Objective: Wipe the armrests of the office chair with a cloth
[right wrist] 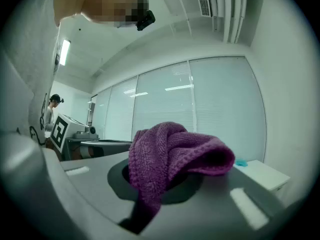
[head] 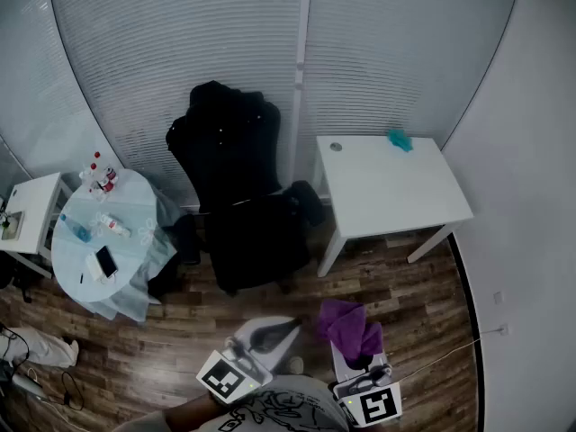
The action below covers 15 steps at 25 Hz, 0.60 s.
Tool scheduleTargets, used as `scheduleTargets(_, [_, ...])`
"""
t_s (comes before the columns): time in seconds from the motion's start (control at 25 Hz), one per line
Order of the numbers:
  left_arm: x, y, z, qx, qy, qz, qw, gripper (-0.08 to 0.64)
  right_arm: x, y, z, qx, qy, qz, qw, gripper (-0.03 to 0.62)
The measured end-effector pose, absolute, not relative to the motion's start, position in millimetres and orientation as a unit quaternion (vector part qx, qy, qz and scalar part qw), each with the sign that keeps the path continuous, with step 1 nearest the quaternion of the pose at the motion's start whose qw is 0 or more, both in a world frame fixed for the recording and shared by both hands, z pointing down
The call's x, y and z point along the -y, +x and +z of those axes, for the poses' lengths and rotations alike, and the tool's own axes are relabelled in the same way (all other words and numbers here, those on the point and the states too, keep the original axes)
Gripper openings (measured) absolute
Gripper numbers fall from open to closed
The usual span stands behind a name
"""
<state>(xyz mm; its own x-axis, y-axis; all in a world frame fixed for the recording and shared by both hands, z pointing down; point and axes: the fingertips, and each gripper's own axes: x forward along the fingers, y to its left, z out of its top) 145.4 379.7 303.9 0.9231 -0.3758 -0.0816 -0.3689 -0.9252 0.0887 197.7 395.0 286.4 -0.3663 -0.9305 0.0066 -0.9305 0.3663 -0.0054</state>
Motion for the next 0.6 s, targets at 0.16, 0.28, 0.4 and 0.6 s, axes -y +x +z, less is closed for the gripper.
scheduleTargets(0.16, [-379.7,148.2,305.8,0.193,0.979,-0.047,0.033,0.002,-398.8,202.3,295.0,0.828,0.561,0.003,0.009,0.031])
scheduleTargets(0.28, [-378.7,152.2,306.5,0.195,0.979,-0.042,0.036,0.002,-399.3,206.9,296.4,0.83,0.557,0.0,0.015,0.031])
scheduleTargets(0.4, [-377.1,157.3,304.9,0.196,0.979,-0.044,0.035,0.002,-397.7,213.3,294.0,0.831,0.556,0.003,0.005,0.029])
scheduleTargets(0.6, [-381.0,169.4,306.5,0.197,0.979,-0.044,0.032,0.002,-400.7,225.5,294.9,0.832,0.554,0.006,-0.004,0.029])
